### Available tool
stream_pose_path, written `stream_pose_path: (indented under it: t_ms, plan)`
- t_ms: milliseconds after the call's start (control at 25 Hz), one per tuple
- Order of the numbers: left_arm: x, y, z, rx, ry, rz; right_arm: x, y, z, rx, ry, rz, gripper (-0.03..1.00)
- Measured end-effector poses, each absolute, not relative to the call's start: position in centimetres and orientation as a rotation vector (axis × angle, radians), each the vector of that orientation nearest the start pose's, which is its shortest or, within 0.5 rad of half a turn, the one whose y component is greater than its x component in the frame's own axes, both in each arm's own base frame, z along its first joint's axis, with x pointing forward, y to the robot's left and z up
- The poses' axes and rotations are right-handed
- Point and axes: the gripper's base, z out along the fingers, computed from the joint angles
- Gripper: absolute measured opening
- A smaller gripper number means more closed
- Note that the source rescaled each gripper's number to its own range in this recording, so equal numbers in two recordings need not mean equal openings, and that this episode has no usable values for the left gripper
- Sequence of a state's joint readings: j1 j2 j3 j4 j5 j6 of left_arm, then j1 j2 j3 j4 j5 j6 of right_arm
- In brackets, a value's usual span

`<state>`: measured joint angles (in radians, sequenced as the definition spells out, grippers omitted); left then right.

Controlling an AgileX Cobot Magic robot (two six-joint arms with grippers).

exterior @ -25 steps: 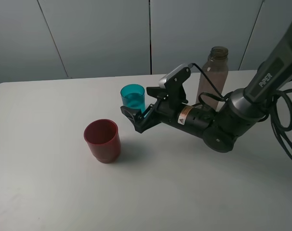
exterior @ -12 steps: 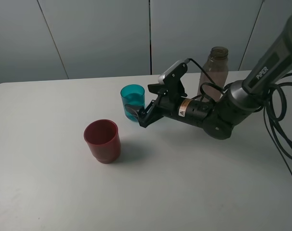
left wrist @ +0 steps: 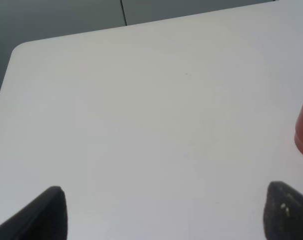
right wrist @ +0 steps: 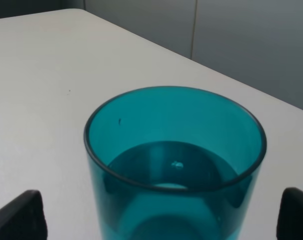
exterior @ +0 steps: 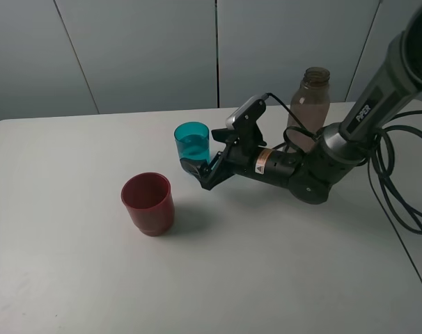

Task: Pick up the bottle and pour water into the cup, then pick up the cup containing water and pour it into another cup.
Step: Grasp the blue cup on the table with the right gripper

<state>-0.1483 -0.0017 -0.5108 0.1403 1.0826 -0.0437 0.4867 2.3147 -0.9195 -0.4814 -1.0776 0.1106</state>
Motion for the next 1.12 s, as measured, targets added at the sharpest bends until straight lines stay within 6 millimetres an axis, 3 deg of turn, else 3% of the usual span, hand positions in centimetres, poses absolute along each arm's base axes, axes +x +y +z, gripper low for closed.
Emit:
stream_pose_path:
  t_ms: [1120]
  plan:
    - [-0.6,1.2,27.9,0.096,2.044,0.047,34.6,23.4,3.5,-0.893,1.674,0.626,1.00]
